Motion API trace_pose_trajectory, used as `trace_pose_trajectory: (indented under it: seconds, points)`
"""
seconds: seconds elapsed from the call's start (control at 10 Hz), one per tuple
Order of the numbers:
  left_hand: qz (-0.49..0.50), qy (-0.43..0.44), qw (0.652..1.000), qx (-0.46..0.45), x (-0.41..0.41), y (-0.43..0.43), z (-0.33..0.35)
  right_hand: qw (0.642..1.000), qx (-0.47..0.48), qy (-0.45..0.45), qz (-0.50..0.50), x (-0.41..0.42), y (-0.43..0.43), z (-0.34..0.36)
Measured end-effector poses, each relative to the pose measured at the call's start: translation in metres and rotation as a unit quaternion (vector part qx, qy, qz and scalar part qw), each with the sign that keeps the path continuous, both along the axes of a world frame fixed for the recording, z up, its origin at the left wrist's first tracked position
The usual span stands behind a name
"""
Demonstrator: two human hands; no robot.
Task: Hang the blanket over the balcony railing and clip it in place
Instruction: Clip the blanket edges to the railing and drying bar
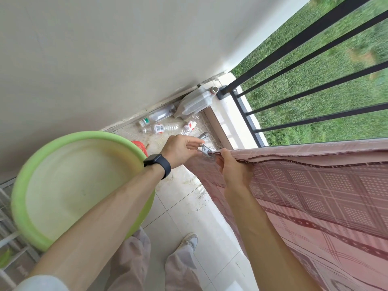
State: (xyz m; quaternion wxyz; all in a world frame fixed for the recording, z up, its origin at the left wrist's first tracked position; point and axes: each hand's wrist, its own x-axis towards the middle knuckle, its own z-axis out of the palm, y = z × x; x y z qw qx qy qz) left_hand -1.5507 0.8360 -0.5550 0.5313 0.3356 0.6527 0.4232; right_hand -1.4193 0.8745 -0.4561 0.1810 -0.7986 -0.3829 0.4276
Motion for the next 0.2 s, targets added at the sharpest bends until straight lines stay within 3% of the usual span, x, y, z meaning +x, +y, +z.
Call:
trace_pose_trajectory:
  seconds: [0.1,0.2]
  points:
    - [-0.035,0.038,0.999,-0.011,-0.004,0.008,0.005,1.0,0.008,-0.003,0.023,-0.001,0.0,0.002]
    - [-0.087,0.153,0.984,-0.016,-0.008,0.014,0.012,0.996,-0.011,0.017,0.089,-0.002,-0.004,0.013]
